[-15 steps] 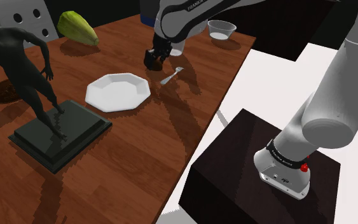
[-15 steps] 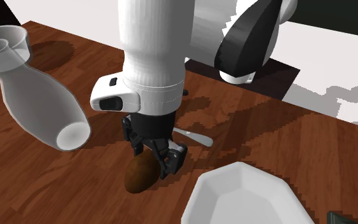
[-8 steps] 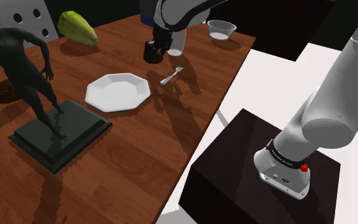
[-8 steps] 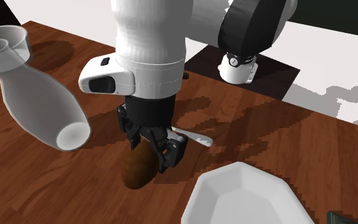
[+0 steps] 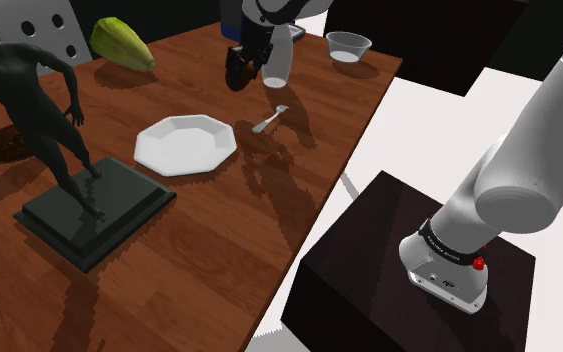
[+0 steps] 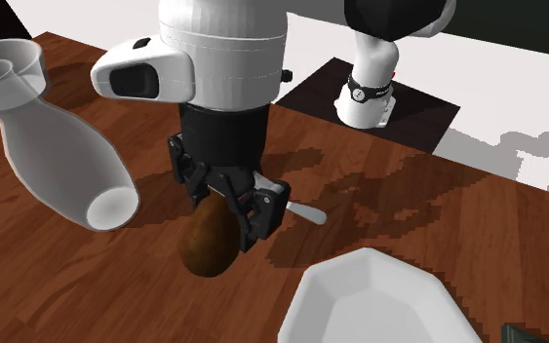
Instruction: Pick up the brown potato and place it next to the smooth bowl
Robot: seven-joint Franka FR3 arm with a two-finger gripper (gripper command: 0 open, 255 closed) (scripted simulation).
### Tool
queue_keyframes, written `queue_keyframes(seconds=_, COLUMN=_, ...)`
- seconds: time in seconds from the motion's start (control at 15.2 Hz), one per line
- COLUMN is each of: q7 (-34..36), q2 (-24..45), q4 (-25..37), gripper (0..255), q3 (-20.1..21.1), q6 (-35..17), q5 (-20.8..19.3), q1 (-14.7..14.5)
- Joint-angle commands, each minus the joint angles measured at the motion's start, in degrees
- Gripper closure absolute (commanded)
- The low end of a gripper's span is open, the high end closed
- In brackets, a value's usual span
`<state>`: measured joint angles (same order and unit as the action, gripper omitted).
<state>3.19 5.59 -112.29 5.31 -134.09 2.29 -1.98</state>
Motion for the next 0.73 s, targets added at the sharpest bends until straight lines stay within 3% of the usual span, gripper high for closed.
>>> queue_keyframes(seconds=0.0, q7=0.11, q2=-0.39, q4=1.07, gripper=255, q3=0.02, q6=1.48, q5=-0.03, q1=-0.02)
queue_keyframes(seconds=0.66, q7=0.31, q2=-2.12, q4=6.72, gripper=255, q3=-0.01, q6=8.85, q5=-0.04, q1=0.04)
